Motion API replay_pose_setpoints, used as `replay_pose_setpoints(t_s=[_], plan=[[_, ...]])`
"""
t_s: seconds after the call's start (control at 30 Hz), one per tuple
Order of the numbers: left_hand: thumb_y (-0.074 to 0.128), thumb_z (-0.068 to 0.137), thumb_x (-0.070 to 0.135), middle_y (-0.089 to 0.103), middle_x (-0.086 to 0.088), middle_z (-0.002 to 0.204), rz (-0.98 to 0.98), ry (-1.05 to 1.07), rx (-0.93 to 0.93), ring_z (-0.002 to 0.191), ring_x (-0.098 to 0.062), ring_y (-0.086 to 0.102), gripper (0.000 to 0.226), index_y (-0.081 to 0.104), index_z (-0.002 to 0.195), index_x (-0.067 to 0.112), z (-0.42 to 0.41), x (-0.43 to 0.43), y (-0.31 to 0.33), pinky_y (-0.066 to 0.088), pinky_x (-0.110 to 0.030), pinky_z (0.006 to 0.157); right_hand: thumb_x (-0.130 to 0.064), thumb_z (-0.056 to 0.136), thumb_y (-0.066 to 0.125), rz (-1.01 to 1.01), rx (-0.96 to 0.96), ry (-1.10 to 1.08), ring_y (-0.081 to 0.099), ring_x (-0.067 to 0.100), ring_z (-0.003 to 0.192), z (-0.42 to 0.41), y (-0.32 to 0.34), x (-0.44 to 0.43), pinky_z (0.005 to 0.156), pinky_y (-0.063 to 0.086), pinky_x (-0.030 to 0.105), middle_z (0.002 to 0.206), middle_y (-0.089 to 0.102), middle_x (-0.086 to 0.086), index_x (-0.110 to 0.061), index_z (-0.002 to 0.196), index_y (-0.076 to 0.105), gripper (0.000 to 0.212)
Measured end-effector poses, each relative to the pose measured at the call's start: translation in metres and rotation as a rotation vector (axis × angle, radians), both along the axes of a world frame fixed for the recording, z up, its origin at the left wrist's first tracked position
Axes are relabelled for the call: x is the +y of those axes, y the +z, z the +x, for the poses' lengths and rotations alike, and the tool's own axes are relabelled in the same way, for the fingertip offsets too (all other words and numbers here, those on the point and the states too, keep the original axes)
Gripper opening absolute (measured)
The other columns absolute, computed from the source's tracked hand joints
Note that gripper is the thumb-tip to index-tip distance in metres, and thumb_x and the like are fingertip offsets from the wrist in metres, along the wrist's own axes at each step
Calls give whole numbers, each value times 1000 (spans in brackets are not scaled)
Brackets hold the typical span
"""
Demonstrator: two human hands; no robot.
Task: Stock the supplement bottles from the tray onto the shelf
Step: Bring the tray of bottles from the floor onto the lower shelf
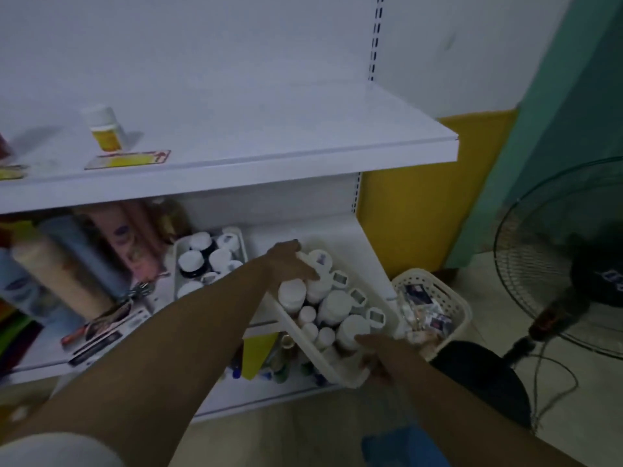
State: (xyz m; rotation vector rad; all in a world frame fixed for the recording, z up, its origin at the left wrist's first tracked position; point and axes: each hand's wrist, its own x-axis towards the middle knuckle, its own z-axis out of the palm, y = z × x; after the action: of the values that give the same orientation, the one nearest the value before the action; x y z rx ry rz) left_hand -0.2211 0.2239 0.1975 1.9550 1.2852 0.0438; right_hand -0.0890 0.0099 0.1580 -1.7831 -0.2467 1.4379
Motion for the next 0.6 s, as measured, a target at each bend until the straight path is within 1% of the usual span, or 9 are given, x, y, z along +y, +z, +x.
replay_pose_setpoints(t_s=[0.07,0.13,0.2,0.27,0.3,0.43,0.5,0.57,0.6], plan=[[79,58,50,33,-9,150,33,-35,24,133,-25,37,108,28,144,10,1,18,-4,35,-32,105,-22,81,71,-17,43,-47,54,22,54,-11,-6,17,36,46,22,61,57,13,-2,81,62,22],[78,66,50,25,-7,155,45,-51,41,139,-24,29,106,21,147,13,4,40,-10,28,-32,113,-22,81,71,-52,60,-78,55,22,54,-20,-12,37,41,52,27,62,59,13,-2,75,61,23],[77,65,53,21,-5,156,35,-63,56,141,-23,25,109,19,148,15,7,63,-19,23,-35,116,-21,82,71,-64,96,-96,53,18,43,-26,-18,57,46,54,30,51,59,11,-2,73,60,24],[74,53,62,21,-3,157,17,-83,84,142,-22,24,118,20,148,17,11,84,-25,22,-38,116,-18,84,69,-48,162,-128,43,13,26,-30,-23,77,34,42,18,33,50,6,-2,74,56,23],[70,47,65,22,-2,156,16,-84,100,141,-22,25,121,22,147,18,13,95,-29,22,-39,116,-17,84,68,-39,182,-143,42,13,24,-32,-25,87,32,39,15,32,48,5,-2,76,54,22],[69,39,69,38,-1,148,46,-68,100,134,-22,37,116,37,138,19,18,128,-47,30,-40,112,-19,81,72,-44,179,-164,57,21,48,-43,-31,121,42,51,23,56,61,12,-2,87,61,21],[71,39,70,43,-1,143,54,-74,92,130,-22,41,112,42,134,19,20,140,-53,33,-41,110,-20,80,73,-60,188,-138,58,23,56,-49,-34,135,44,52,25,68,63,15,1,94,64,27],[74,42,68,47,-3,140,50,-78,53,127,-23,45,106,46,131,15,19,153,-58,36,-41,108,-21,79,74,-50,192,-148,61,25,63,-54,-35,148,46,56,26,81,66,18,2,101,63,34],[76,47,65,48,-4,139,34,-82,49,126,-23,45,103,47,131,13,19,160,-60,37,-40,108,-23,78,75,-47,183,-149,63,27,68,-56,-35,154,53,59,30,87,67,20,2,103,63,37]])
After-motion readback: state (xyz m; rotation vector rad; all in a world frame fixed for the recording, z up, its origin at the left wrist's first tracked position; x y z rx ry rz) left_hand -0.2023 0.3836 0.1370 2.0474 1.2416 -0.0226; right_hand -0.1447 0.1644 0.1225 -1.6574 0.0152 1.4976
